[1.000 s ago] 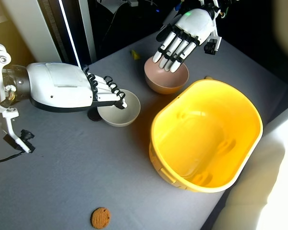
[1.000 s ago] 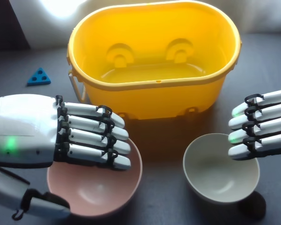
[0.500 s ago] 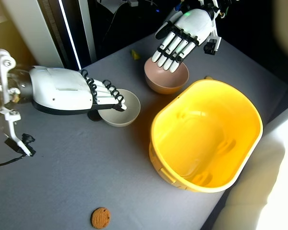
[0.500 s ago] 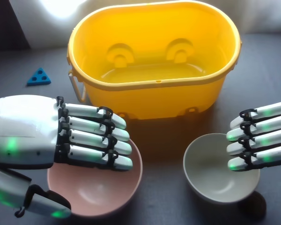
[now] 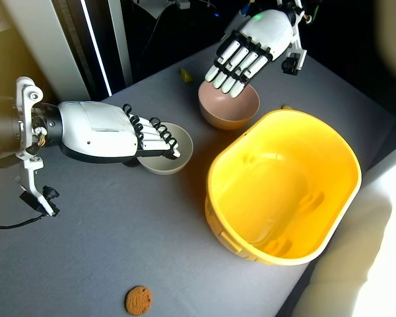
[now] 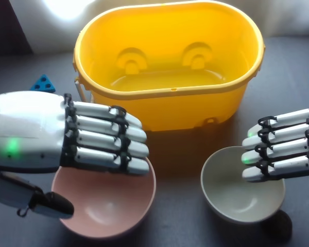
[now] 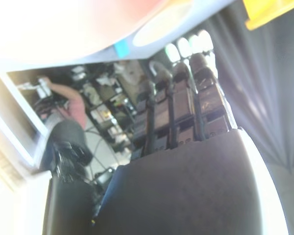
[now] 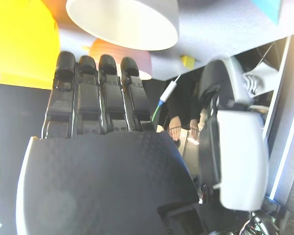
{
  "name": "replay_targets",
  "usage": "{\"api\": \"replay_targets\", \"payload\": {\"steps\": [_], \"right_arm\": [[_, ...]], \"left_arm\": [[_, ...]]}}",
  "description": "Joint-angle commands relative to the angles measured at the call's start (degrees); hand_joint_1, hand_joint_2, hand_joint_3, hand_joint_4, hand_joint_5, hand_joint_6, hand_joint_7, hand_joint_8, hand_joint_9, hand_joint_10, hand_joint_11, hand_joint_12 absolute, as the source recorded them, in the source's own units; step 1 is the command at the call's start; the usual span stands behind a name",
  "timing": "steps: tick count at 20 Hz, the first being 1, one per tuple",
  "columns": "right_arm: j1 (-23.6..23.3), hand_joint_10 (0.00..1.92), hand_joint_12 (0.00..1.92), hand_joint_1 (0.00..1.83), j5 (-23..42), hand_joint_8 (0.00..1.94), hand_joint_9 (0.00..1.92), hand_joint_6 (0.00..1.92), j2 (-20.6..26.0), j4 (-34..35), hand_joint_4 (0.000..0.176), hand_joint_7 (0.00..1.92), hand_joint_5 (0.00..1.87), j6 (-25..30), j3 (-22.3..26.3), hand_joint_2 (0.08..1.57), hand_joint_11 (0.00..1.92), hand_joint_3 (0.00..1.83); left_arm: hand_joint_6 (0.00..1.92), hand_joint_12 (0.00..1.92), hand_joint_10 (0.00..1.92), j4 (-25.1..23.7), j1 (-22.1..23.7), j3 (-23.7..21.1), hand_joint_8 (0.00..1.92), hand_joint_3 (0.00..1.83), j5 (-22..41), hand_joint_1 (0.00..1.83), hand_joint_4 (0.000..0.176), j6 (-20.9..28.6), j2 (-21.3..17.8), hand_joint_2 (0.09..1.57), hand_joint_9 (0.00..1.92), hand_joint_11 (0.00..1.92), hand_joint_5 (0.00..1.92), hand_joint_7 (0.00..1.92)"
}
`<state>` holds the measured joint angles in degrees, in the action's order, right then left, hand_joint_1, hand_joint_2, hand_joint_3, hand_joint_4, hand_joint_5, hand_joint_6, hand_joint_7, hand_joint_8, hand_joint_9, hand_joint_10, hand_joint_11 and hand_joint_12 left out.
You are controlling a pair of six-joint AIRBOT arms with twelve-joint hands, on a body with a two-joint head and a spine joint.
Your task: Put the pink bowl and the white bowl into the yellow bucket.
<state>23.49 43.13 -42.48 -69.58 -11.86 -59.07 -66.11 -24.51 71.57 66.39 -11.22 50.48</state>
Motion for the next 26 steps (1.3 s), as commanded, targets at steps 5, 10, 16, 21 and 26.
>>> {"api": "replay_targets", "payload": {"steps": [5, 10, 16, 21, 26], "right_arm": [[-0.07, 0.00, 0.00, 0.98, 3.20, 0.00, 0.00, 0.00, 0.10, 3.56, 0.000, 0.00, 0.06, 0.50, 0.24, 0.94, 0.00, 0.00], [1.66, 0.00, 0.00, 1.15, 2.88, 0.00, 0.00, 0.00, -0.59, 3.40, 0.000, 0.00, 0.02, -1.92, 0.94, 0.85, 0.00, 0.00], [2.49, 0.00, 0.00, 1.16, 1.89, 0.00, 0.00, 0.01, -2.11, 3.41, 0.000, 0.00, 0.04, -3.48, 0.92, 0.87, 0.00, 0.00], [4.78, 0.00, 0.00, 1.16, 1.55, 0.00, 0.00, 0.01, -3.10, 3.42, 0.000, 0.00, 0.03, -6.41, 0.90, 0.89, 0.00, 0.00], [5.67, 0.00, 0.01, 1.14, 1.46, 0.00, 0.00, 0.01, -3.98, 3.42, 0.000, 0.01, 0.05, -6.75, 0.76, 0.91, 0.02, 0.00]], "left_arm": [[0.00, 0.24, 0.00, 1.01, 2.72, 0.49, 0.00, 0.00, 5.61, 0.71, 0.000, 5.13, -0.83, 1.06, 0.01, 0.00, 0.00, 0.01], [0.00, 0.29, 0.00, -4.78, 2.43, 4.05, 0.00, 0.00, 10.40, 0.89, 0.000, 8.39, -0.75, 0.94, 0.02, 0.00, 0.00, 0.02], [0.00, 0.30, 0.00, -7.01, 1.73, 8.83, 0.00, 0.00, 11.25, 1.03, 0.000, 10.29, 0.57, 0.95, 0.00, 0.00, 0.00, 0.00], [0.00, 0.33, 0.00, -9.62, 1.22, 8.46, 0.00, 0.00, 11.23, 1.11, 0.000, 9.97, 0.91, 0.95, 0.01, 0.00, 0.01, 0.01], [0.00, 0.45, 0.01, -11.19, 0.16, 8.66, 0.01, 0.01, 9.77, 1.04, 0.000, 8.15, 2.67, 0.98, 0.04, 0.00, 0.00, 0.03]]}}
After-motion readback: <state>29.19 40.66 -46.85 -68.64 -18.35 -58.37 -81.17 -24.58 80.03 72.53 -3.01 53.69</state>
